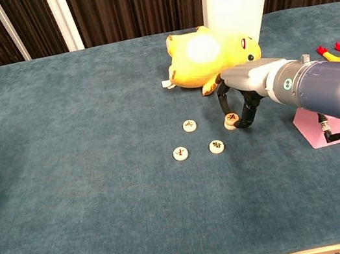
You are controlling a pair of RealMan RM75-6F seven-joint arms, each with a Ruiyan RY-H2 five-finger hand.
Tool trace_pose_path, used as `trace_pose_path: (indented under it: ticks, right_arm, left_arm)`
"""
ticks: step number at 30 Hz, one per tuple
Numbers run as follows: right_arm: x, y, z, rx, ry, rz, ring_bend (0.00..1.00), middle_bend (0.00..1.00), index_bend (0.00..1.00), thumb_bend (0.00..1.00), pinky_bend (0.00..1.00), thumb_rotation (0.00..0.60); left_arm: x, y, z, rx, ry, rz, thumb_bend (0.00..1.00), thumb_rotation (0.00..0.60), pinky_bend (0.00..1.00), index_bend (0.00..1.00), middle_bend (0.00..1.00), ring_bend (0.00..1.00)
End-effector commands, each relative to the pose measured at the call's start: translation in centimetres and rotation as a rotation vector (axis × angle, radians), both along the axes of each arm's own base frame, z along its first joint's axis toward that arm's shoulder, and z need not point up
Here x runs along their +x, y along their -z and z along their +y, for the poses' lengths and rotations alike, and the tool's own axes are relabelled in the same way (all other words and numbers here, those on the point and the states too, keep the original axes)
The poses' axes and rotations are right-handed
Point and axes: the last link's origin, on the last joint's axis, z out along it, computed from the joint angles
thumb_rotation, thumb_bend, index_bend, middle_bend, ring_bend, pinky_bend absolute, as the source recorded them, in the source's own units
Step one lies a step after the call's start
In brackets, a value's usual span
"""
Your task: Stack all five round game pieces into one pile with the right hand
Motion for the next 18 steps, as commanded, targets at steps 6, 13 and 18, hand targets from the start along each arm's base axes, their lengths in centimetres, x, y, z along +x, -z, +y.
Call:
trace_pose_path:
  ticks: [6,13,18]
  right_arm:
    - [0.07,-0.03,-0.01,0.001,-0.001,-0.002,0.0,0.0,0.5,0.4,0.0,0.6]
    - [0.17,0.01,-0.01,0.002,-0.001,-0.006,0.0,0.0,0.48,0.4,0.0,0.6]
    - [0.34,0.11,0.02,0.005,-0.004,-0.01,0.0,0.0,0.46,0.4,0.0,0.6]
  left_arm:
    - [0.01,0.02,0.01,0.001,0.0,0.0,0.82,0.6,0.02,0.11,0.0,0.0]
    - [0.01,0.02,0.01,0.001,0.0,-0.001,0.82,0.6,0.02,0.11,0.0,0.0]
    - [0.02,0.02,0.01,0.001,0.001,-0.001,0.82,0.6,0.02,0.11,0.0,0.0]
